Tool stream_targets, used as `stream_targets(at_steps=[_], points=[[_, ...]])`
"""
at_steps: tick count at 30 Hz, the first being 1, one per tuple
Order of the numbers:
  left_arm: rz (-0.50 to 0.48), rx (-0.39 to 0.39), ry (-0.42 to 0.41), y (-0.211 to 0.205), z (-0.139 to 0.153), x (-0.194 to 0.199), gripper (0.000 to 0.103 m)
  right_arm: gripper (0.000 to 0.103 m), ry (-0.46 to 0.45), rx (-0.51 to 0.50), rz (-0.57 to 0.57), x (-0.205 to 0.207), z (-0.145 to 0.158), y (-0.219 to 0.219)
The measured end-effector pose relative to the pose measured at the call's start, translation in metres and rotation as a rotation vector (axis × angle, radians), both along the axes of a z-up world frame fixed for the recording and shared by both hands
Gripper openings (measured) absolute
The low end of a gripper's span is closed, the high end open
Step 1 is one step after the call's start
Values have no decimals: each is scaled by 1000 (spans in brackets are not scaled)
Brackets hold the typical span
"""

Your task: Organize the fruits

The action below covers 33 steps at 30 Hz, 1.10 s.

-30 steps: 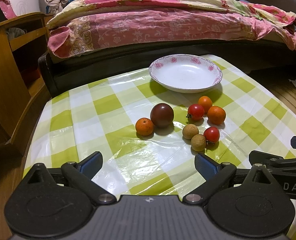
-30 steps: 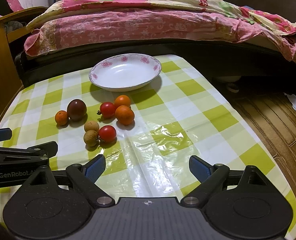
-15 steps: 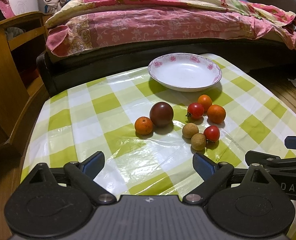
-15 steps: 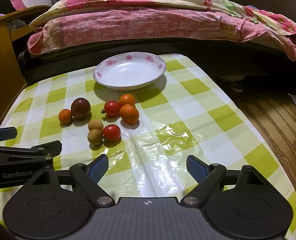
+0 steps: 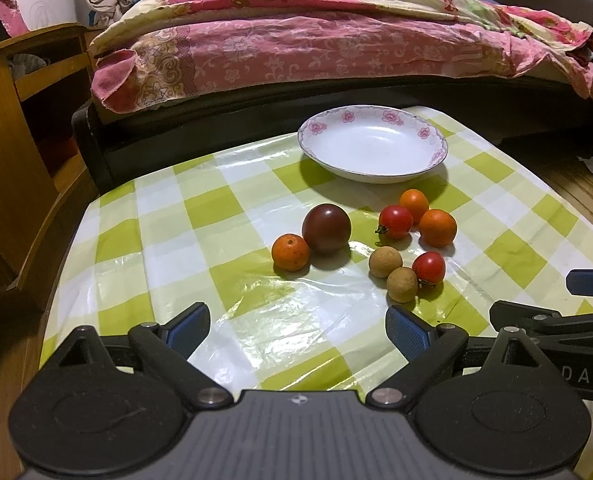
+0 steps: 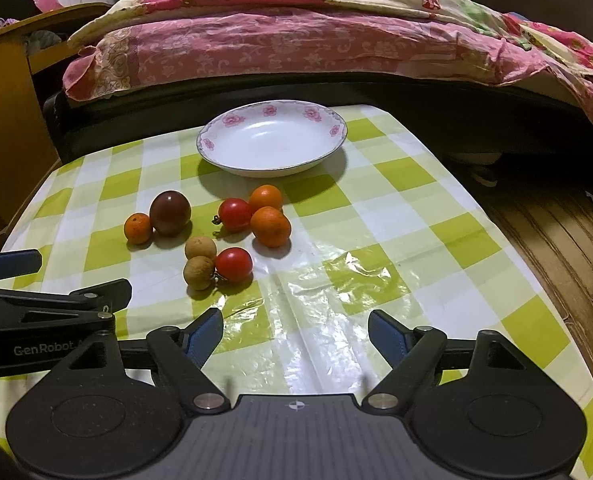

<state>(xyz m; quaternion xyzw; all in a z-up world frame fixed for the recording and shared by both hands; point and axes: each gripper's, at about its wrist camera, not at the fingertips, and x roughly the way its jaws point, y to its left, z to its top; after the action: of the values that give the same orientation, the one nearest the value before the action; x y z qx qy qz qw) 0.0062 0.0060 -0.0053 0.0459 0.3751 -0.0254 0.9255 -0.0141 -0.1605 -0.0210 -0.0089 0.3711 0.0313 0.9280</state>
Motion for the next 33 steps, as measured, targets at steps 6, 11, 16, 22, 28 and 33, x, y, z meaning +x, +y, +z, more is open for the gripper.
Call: stream_targets(at_steps=[6,11,16,22,28,33], points=[[-1,1,-1,0,-1,2,100,75,5,0,6,1,0,1],[-2,-11,1,2,-4,4,100,72,9,1,21,4,0,4],[-7,-12,2,3,-7,7,100,71,15,2,29,9,-2,4],[-28,-7,-12,3,-8,9,100,69,27,-3,41,14,-4,5],[-98,15,-13,-9,-13,7,95,67,14,-4,22,18,0,-5],[-147,19,-10,-23,-18,12,87,67,26,13,5,21,0,-12]])
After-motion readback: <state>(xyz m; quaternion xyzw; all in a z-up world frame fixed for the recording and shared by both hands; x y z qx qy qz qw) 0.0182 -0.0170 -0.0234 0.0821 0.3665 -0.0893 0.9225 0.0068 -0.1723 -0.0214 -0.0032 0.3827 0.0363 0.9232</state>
